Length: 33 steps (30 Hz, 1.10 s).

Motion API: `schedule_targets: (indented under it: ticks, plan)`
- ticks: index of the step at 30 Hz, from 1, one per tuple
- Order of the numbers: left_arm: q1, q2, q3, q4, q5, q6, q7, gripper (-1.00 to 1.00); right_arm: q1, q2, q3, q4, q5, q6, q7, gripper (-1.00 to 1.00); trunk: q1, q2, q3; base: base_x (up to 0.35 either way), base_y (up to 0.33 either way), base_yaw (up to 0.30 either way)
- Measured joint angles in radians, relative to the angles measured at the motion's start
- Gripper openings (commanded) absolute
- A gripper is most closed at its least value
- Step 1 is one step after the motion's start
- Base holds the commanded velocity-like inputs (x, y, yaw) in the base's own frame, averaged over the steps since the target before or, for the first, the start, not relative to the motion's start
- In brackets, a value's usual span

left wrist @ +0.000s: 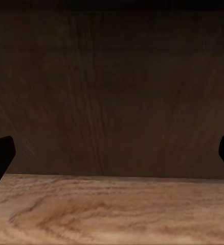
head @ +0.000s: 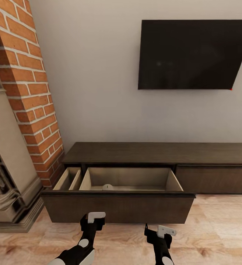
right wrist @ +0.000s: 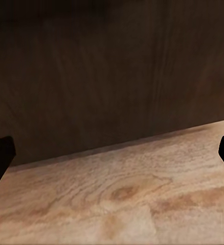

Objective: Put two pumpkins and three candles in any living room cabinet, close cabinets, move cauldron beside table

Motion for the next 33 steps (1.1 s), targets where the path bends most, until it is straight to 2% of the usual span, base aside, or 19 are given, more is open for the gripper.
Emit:
schedule_targets:
  ticks: [11,29,33]
  plan:
    - [0.000,0.000,0.000,0.000,0.000,0.000,0.001,1.00,0.000,-0.001,-0.001,0.000,-0.003,0.000,0.000,1.00,0.000,0.000,0.000,0.113,0.000,0.000]
    - [0.000,0.000,0.000,-0.001,0.000,0.000,0.000,1.00,0.000,-0.001,-0.001,0.001,-0.006,0.000,0.000,1.00,0.000,0.000,0.000,0.008,0.000,0.000]
    - [0.000,0.000,0.000,-0.002,0.000,0.000,0.000,1.00,0.000,-0.001,-0.001,0.001,-0.006,0.000,0.000,1.00,0.002,-0.001,-0.015,0.000,0.000,0.000]
